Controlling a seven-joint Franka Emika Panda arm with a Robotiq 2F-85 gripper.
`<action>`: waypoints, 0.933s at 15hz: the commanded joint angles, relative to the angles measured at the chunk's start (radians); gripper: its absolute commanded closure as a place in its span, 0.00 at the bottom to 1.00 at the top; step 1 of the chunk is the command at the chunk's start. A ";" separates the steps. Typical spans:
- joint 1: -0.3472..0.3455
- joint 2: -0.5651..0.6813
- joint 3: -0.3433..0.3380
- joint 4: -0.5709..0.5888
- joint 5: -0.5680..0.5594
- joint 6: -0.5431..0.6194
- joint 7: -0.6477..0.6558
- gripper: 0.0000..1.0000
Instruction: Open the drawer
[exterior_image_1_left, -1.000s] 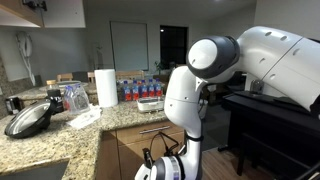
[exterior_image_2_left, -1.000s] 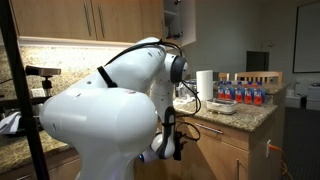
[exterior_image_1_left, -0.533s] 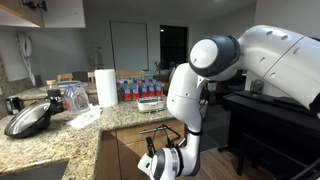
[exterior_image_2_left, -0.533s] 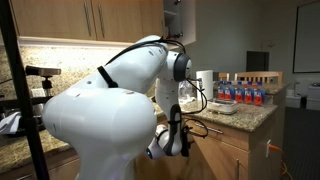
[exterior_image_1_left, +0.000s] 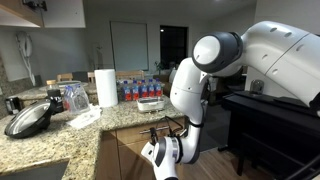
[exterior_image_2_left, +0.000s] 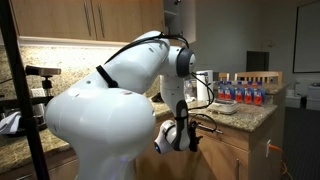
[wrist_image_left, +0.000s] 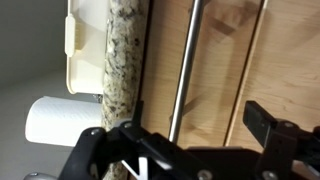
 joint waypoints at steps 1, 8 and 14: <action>-0.022 -0.038 -0.010 0.000 0.009 0.055 -0.050 0.00; -0.051 -0.033 -0.037 0.064 0.013 0.150 -0.081 0.41; -0.055 -0.030 -0.039 0.070 0.010 0.186 -0.102 0.80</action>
